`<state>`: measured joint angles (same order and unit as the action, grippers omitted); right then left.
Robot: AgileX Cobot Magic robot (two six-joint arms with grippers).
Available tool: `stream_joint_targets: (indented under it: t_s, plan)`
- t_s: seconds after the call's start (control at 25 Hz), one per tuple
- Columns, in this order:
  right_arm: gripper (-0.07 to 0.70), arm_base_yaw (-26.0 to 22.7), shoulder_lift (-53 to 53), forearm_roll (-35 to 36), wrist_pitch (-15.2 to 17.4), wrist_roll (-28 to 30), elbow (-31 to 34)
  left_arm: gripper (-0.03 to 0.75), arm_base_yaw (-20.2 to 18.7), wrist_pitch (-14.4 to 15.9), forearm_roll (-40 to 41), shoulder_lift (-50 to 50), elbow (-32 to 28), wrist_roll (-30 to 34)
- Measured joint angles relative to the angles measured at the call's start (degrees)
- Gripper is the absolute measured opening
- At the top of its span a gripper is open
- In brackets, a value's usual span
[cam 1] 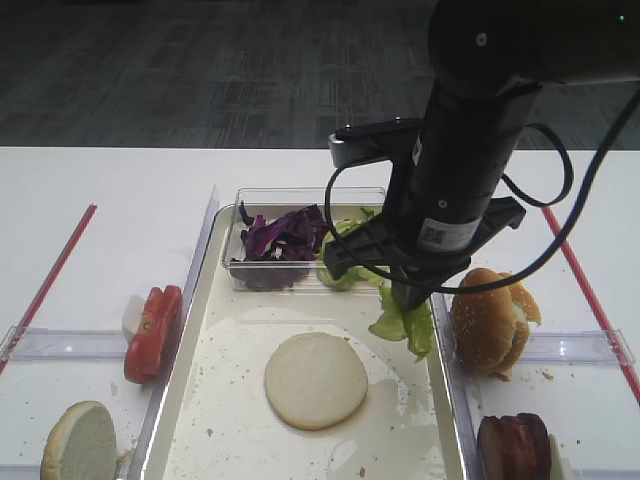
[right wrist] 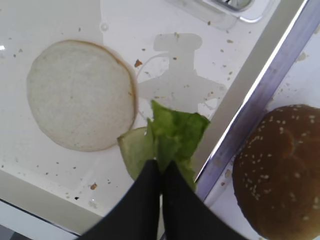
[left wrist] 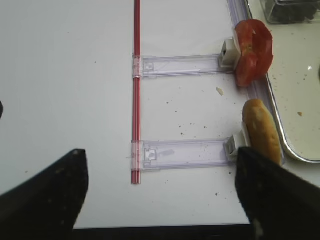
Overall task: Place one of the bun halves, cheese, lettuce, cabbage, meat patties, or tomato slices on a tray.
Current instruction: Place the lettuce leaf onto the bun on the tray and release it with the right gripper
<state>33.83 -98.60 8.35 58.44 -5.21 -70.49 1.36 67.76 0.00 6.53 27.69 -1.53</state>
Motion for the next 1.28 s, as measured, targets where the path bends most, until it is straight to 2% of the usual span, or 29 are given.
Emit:
stream_joint_targets:
  t_s: [0.2,0.64,1.08,1.28]
  plan:
    - [0.045,1.07,0.0,1.06,-0.54,0.1,0.0,0.554,0.0,0.0,0.0,0.0,0.0,0.0]
    - [0.045,11.31,0.0,1.47,-4.25,0.1,0.0,0.554,0.0,0.0,0.0,0.0,0.0,0.0]
    - [0.045,11.42,-0.14,1.33,-5.98,0.1,0.0,0.554,0.0,0.0,0.0,0.0,0.0,0.0]
    - [0.045,11.42,-3.34,0.6,-5.6,0.1,-1.8,0.554,0.0,0.0,0.0,0.0,0.0,0.0]
